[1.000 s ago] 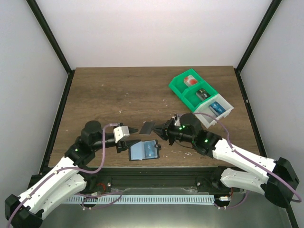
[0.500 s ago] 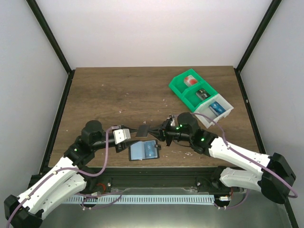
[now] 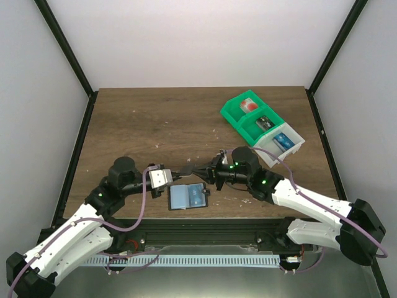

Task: Take the credit cards out of the card holder

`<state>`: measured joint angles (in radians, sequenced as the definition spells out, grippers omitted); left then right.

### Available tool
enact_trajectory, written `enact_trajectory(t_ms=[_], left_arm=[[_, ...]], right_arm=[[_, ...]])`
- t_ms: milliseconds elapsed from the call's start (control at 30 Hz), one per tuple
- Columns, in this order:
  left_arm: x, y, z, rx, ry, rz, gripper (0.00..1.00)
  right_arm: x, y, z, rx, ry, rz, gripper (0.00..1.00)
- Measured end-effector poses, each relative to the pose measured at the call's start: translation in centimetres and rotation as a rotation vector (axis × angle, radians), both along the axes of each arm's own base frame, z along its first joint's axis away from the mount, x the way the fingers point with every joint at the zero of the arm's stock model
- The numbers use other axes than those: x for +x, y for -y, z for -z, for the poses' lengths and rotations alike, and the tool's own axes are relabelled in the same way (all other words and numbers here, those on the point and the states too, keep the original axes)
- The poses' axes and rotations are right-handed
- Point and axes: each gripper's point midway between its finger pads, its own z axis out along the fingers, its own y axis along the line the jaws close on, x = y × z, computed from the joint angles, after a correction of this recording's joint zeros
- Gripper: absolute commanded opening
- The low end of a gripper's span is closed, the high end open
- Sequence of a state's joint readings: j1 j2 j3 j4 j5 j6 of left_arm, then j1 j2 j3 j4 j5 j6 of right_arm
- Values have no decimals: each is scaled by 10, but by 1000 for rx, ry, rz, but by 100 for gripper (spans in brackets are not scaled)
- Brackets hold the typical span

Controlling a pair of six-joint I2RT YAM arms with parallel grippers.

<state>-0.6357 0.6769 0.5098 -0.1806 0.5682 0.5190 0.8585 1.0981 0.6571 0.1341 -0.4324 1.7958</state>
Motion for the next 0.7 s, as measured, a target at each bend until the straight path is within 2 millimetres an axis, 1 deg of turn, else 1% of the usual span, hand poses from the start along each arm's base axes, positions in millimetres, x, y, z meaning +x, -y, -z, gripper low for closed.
enact_trajectory(t_ms=[100,133,267,433,533,700], left_arm=[[0,0,-3,-4,24,-2,0],[0,-1,-3,-5,25,-2,0],[1,-2,-5,-18,17,-23,0],[8,-3,-7,-43,-25,-73,0],[13,-3,-9,-74,-78,-112,0],[21,-1,-19,-189,-260,-192,0]], right_arm=[[-1,0,1,4,-5,-5,1],[-1,-1,1,10,-3,-8,4],[-2,-1,2,27,26,-16,24],[-6,7,10,14,106,-18,43],[-9,17,12,-3,225,-20,51],[-16,35,-2,-3,537,-20,51]])
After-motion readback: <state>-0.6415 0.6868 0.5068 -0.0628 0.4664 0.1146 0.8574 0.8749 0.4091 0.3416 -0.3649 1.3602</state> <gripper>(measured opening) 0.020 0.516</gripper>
